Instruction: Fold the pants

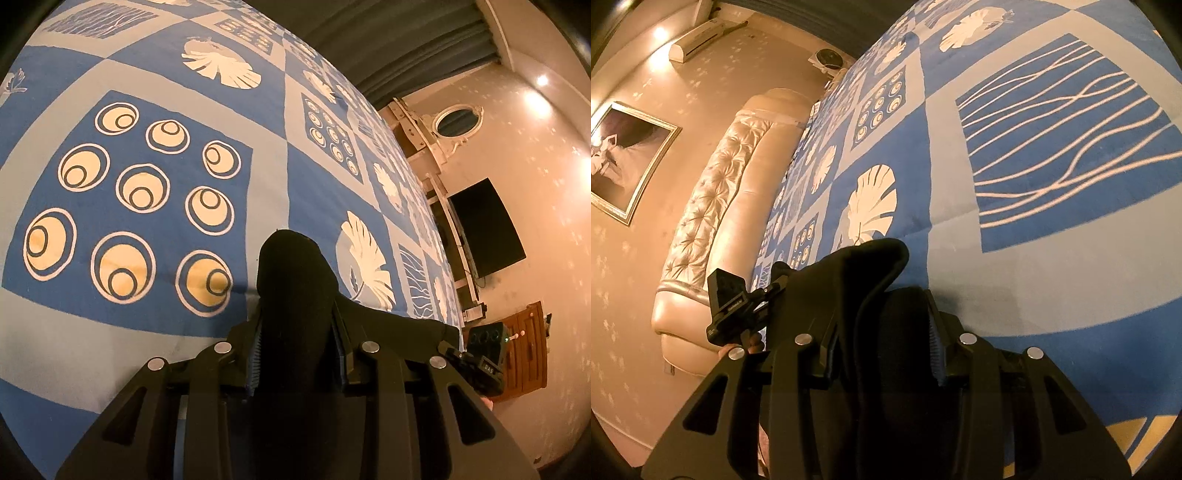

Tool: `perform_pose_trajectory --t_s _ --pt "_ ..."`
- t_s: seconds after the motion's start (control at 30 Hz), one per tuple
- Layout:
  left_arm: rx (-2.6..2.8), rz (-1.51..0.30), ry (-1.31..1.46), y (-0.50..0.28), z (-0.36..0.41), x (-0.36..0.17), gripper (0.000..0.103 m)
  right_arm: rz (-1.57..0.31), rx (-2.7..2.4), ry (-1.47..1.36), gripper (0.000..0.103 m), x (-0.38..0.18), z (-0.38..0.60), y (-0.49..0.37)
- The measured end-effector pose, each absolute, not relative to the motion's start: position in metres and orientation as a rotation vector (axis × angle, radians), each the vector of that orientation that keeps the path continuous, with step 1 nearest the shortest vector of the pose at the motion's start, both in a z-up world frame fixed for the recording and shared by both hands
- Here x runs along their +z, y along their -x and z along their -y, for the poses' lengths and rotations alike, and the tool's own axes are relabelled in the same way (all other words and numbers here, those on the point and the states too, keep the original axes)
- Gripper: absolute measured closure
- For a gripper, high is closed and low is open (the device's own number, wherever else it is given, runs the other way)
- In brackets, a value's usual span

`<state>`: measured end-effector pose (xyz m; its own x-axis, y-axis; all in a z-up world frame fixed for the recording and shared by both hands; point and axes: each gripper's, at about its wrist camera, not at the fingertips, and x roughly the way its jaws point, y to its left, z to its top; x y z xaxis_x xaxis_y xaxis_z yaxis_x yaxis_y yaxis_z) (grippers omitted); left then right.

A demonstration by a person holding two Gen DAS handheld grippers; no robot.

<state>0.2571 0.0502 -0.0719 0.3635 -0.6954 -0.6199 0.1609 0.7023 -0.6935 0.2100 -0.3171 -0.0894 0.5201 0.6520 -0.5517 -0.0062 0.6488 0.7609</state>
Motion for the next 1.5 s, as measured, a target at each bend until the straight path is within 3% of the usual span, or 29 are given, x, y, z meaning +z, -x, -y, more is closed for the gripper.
perform_pose_trajectory --t_s 0.63,0.93,1.3,1.43,1.47,1.5 --pt "-0.601 -1.062 0.63 -0.252 -0.056 -0.08 0.07 -0.956 0.444 -0.798 0.066 -0.09 0.318 -0.214" --pt "-0.671 -1.055 0.698 -0.228 -0.072 -0.079 0.044 -0.95 0.452 -0.895 0.048 -0.094 0.341 -0.193" --pt "-0.729 -1.067 0.714 -0.144 -0.071 -0.076 0.028 -1.066 0.536 -0.93 0.04 -0.101 0.335 -0.126" --pt "-0.734 -1.077 0.676 -0.126 -0.06 -0.077 0.028 -1.088 0.552 -0.912 0.041 -0.103 0.325 -0.109" --pt "-0.728 -1.074 0.668 -0.125 -0.058 -0.077 0.028 -1.091 0.551 -0.893 0.046 -0.102 0.321 -0.105" --pt "-0.72 -1.071 0.663 -0.123 -0.057 -0.076 0.028 -1.094 0.544 -0.88 0.061 -0.103 0.32 -0.103"
